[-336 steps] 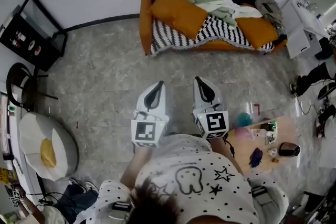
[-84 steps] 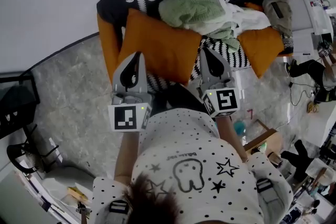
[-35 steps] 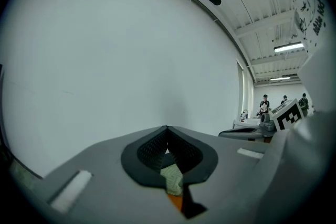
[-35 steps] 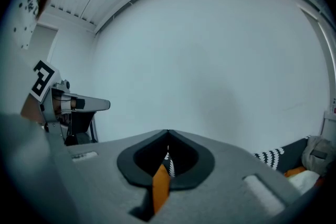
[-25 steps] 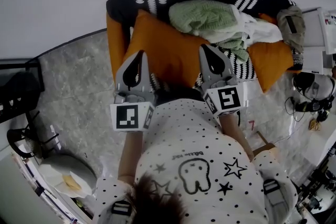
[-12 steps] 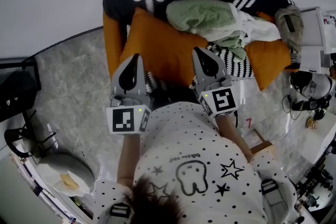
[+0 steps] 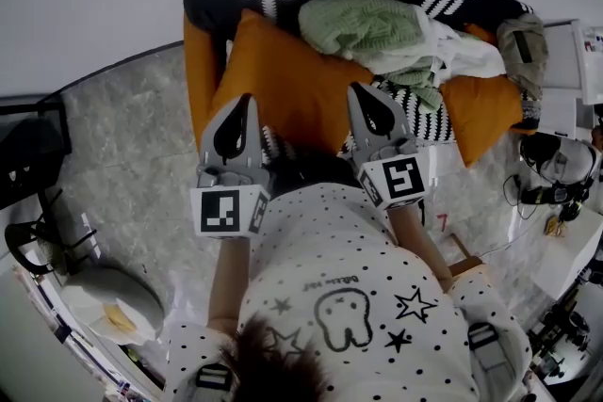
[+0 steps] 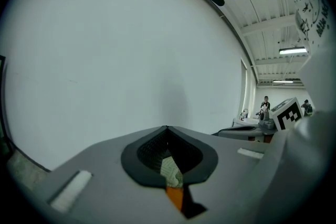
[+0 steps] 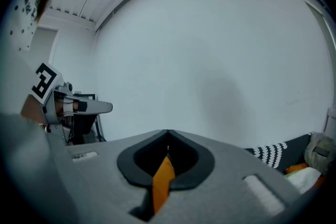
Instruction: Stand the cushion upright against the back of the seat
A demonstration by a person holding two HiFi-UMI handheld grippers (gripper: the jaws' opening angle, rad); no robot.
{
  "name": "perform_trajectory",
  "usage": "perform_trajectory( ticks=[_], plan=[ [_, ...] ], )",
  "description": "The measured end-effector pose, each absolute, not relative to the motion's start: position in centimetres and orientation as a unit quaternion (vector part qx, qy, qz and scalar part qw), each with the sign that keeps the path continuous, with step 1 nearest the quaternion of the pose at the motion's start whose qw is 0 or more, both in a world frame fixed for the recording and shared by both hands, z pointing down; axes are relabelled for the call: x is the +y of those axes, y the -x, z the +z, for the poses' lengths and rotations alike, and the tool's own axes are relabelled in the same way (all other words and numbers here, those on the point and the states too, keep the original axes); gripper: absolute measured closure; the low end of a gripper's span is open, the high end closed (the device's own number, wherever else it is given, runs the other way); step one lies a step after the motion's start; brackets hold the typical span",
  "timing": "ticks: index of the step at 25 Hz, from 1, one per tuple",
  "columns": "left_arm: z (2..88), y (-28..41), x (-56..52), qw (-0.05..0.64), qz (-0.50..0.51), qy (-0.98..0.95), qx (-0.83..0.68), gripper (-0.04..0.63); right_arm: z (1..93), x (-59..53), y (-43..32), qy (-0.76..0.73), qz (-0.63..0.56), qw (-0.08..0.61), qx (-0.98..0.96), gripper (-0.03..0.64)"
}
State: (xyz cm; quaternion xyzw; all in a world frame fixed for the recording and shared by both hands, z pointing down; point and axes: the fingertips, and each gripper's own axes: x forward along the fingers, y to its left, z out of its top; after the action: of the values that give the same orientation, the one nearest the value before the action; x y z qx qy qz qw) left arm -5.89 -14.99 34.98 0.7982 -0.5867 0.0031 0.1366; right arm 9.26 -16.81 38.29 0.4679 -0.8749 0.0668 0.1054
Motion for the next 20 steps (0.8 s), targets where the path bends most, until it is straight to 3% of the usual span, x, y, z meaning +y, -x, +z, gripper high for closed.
perform_trajectory(
  ticks=[12,14,20],
  plan=[
    [35.0,6.2,-15.9,0.128,0.012,-0.800,-0.586,0.597,37.7,-17.5,-9.3,-0.475,0.065,0.098,-0.872,0.618],
    [35.5,6.2,-16.5,0.130,0.015,-0.804,-0.580,0.555,37.6,-18.1,-9.2,-0.477,0.066,0.098,-0.871,0.618],
    [39.2,6.6,-19.4,0.152,0.038,-0.805,-0.573,0.554,37.7,-19.9,-9.3,-0.484,0.068,0.107,-0.866,0.618]
  ],
)
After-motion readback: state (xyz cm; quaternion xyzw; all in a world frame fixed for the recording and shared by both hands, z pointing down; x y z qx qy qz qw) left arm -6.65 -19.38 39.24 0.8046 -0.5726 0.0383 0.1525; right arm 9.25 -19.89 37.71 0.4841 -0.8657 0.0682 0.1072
